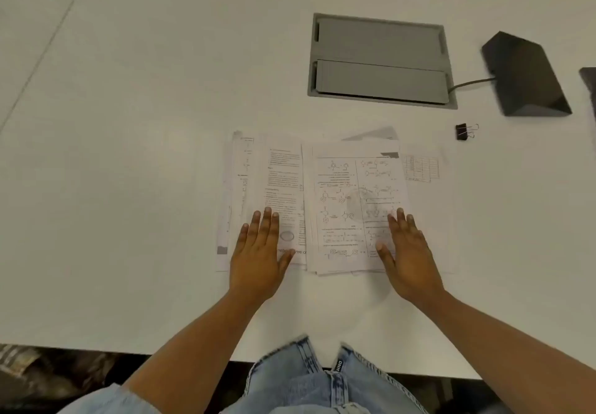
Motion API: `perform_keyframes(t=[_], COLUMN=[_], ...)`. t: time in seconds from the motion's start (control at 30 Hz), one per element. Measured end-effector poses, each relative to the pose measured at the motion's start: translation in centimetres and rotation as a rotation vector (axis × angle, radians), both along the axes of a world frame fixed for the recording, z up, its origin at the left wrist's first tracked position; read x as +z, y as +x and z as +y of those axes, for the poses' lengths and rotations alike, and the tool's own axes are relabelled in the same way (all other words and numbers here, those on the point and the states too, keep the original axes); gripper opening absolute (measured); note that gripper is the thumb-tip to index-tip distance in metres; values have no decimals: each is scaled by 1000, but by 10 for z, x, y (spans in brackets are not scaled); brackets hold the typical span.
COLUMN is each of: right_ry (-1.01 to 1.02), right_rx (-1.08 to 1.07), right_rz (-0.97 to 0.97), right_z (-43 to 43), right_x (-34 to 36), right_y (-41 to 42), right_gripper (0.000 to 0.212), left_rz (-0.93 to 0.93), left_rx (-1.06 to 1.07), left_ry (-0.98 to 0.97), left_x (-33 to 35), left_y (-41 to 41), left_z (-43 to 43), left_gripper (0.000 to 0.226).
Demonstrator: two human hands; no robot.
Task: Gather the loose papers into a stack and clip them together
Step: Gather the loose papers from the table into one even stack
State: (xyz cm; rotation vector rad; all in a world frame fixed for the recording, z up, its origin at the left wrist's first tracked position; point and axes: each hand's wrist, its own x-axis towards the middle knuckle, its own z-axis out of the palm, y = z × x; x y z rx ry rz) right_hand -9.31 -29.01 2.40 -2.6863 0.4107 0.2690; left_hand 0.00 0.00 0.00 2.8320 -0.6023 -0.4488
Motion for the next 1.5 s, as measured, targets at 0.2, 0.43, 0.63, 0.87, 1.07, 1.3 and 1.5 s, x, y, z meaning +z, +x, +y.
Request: perform_keyframes(t=[0.2, 0.43, 0.63, 0.87, 1.07, 1.3, 1.5], right_ry=[-42, -58, -39, 51, 113, 148, 288], right_rx=[31, 46, 51, 24, 31, 74, -6], right_rz=[119, 203, 187, 231, 266, 280, 240], right_z=[-3, -5, 5, 11, 9, 20, 26], right_x=[-10, -19, -17, -15, -12, -6, 3], right_y=[-3, -5, -7, -10, -11, -33, -41], right_gripper=[72, 76, 78, 82, 82, 82, 79], left_rz=[68, 97, 80, 571, 703, 507, 649], left_rx=[31, 44, 198, 704, 883, 741, 639], left_ry=[82, 139, -59, -519, -581, -542, -619], left_x=[-12, -3, 22, 43, 42, 41, 42], left_y=[-4, -3, -10, -2, 12, 20, 11], left_z=[6, 3, -26, -78, -89, -89, -91], left_gripper=[78, 79, 77, 75, 66, 23, 31])
